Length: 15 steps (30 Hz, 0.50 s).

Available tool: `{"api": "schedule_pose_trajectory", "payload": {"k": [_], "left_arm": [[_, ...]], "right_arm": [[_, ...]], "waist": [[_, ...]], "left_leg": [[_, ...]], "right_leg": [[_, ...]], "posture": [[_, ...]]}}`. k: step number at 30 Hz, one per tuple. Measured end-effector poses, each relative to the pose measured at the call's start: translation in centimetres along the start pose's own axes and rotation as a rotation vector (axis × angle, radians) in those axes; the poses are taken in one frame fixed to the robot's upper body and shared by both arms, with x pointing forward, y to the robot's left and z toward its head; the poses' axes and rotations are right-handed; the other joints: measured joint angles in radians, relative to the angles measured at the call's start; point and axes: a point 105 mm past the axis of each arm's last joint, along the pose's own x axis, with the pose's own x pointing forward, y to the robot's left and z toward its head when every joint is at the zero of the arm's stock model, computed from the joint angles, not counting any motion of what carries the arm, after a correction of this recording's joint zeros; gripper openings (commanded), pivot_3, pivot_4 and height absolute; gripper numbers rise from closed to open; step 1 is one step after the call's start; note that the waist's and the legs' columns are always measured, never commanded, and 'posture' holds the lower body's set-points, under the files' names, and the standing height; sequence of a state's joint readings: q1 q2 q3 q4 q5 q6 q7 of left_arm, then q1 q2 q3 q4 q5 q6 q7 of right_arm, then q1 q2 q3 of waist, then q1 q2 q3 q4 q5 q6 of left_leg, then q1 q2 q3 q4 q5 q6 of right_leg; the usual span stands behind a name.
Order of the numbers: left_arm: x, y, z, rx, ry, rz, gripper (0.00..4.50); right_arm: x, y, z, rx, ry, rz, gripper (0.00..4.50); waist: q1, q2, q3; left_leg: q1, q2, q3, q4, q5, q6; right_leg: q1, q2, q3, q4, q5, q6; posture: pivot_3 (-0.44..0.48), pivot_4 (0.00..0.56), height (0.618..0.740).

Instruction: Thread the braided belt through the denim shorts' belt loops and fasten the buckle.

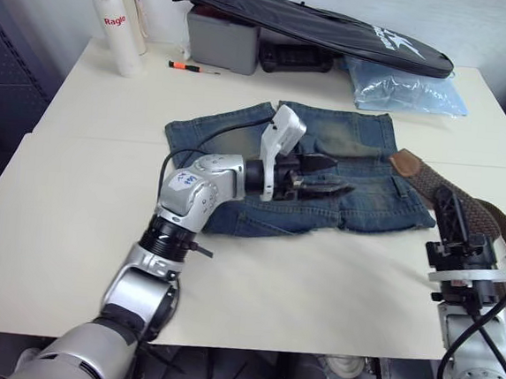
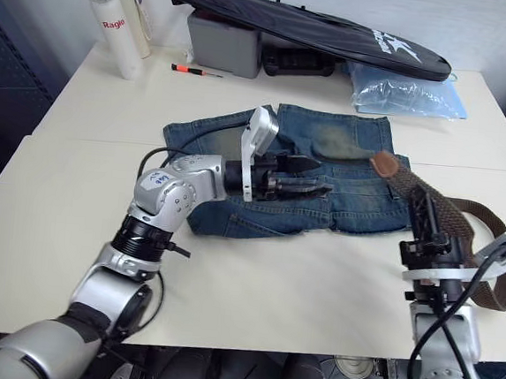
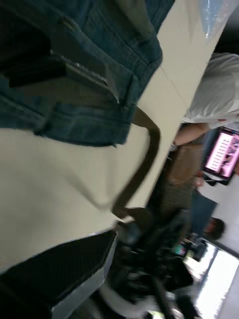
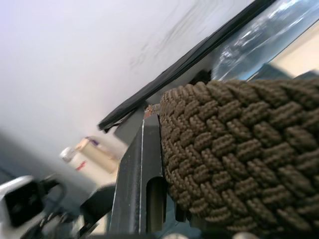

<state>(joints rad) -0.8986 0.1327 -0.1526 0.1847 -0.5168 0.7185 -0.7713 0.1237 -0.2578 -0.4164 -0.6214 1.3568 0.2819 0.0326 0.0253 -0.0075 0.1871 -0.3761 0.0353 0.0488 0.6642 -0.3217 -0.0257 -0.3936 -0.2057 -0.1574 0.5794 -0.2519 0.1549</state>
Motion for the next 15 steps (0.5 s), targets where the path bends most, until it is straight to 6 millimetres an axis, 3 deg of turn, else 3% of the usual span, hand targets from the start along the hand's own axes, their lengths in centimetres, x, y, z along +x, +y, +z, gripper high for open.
{"api": "schedule_pose_trajectory", "payload": {"k": [4,6,8,15], "left_arm": [[-0.2,0.9,-2.5,0.191,0.161,0.007,4.47],[0.6,1.3,-3.9,0.254,0.224,0.011,4.47],[2.9,1.6,-5.2,0.356,0.320,-0.010,4.47],[8.6,1.1,-5.1,0.500,0.366,-0.040,4.47]], "right_arm": [[0.3,-1.0,1.6,-0.076,-0.020,-0.049,0.00],[0.5,-1.4,2.2,-0.116,-0.026,-0.076,0.00],[0.4,-2.1,2.8,-0.204,-0.021,-0.133,0.00],[-1.6,-4.5,4.6,-0.384,-0.014,-0.308,0.00]], "waist": [[0.004,0.000,0.000],[0.010,0.000,0.000],[0.019,0.000,0.000],[0.025,0.000,0.000]], "left_leg": [[0.000,0.000,0.000,0.000,0.000,0.000],[-0.001,0.000,0.000,0.000,0.000,0.000],[-0.002,0.000,0.001,0.000,0.000,0.001],[-0.009,0.000,0.002,0.000,-0.002,0.004]], "right_leg": [[0.000,0.000,0.000,0.000,0.000,0.000],[0.000,0.000,0.000,-0.001,0.000,0.000],[-0.001,0.000,0.000,-0.002,0.001,0.000],[-0.005,0.000,-0.001,-0.009,0.003,0.003]], "posture": [[0.000,0.150,0.740],[0.000,0.150,0.740],[0.000,0.150,0.740],[0.000,0.150,0.740]]}}
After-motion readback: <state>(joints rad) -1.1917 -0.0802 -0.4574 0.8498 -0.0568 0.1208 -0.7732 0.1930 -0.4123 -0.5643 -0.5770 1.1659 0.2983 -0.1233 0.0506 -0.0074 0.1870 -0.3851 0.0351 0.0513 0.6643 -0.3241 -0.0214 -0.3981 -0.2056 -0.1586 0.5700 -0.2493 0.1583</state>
